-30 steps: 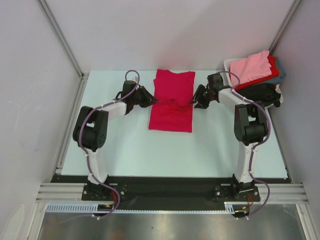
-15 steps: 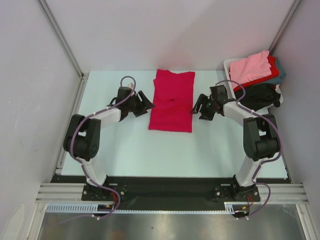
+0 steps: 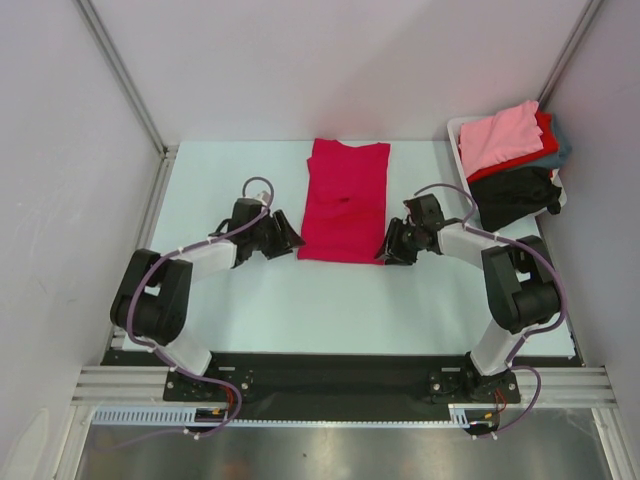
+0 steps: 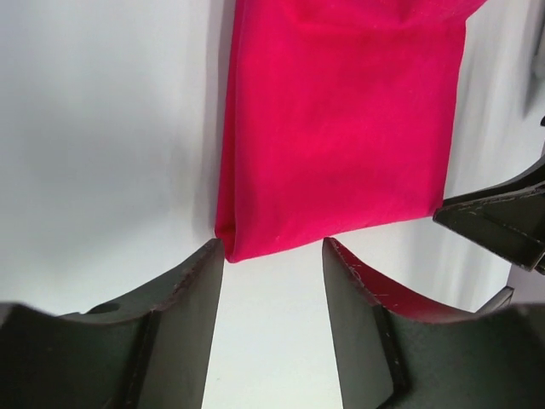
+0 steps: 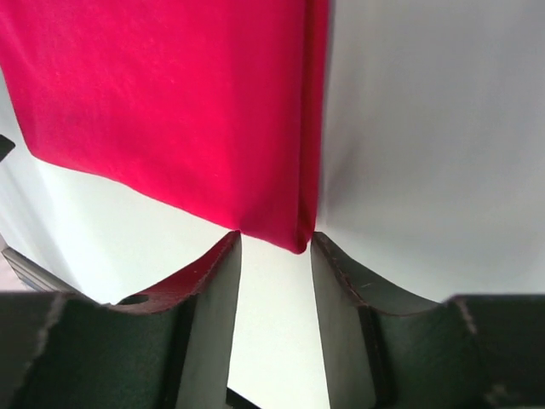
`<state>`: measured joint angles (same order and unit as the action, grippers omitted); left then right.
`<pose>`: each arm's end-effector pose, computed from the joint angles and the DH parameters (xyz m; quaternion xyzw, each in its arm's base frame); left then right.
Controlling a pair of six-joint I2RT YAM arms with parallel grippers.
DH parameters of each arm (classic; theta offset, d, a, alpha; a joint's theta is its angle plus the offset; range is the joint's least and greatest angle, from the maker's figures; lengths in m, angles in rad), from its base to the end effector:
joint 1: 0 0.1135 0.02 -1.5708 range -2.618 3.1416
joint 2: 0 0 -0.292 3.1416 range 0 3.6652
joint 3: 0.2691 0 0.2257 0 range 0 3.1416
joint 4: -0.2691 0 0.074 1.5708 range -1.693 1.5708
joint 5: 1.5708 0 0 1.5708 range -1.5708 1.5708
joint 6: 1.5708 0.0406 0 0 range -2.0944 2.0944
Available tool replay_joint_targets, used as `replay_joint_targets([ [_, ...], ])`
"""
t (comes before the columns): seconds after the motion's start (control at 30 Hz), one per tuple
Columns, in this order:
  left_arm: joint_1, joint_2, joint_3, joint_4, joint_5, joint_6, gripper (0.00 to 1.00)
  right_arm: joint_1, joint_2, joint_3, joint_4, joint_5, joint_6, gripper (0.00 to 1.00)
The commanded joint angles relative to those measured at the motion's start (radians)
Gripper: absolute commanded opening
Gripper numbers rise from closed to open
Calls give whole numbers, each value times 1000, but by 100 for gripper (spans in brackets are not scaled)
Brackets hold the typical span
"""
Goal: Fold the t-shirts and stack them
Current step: Fold the tshirt
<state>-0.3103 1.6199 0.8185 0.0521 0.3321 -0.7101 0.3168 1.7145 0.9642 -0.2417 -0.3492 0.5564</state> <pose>0.2922 -0.1076 0.2141 -0.1149 0.8993 -0.3246 0.2696 0.3028 0.1139 0.2041 0.0636 0.9430 0.2697 0.1843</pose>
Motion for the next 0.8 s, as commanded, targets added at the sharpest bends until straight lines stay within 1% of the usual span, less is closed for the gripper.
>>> replay_joint_targets([
  [0.0,-18,3,-4,40,-5,34,55,4,-20,-2,45,-5,5,42],
  [0.07,-24,24,4,45,-7,35,54,4,-9,-2,44,-7,4,36],
  [0.13,-29,47,10,45,-7,37,54,2,-6,-5,51,-7,4,35],
  [0.2,-33,66,19,45,-7,38,54,4,-3,-13,59,-14,8,27],
  [0.23,-36,77,21,45,-5,40,48,4,-1,-21,65,-19,10,18],
  [0.3,-39,84,21,43,-7,41,40,4,-1,-30,65,-22,10,12],
  [0.33,-41,86,21,38,-13,46,32,5,-4,-35,68,-27,11,9],
  [0.37,-44,86,16,28,-19,49,28,2,-6,-50,73,-28,13,3],
  [0.4,-46,83,11,25,-37,54,22,4,-9,-56,76,-33,13,0],
  [0.5,-50,83,-7,23,-51,58,14,5,-21,-90,82,-31,13,0],
  [0.53,-50,83,-12,22,-50,61,8,4,-27,-99,82,-30,8,0],
  [0.6,-50,78,-31,28,-48,58,1,4,-32,-123,84,-28,5,0],
  [0.77,-62,28,-105,32,-67,66,0,-1,-70,-165,79,-24,-1,0],
])
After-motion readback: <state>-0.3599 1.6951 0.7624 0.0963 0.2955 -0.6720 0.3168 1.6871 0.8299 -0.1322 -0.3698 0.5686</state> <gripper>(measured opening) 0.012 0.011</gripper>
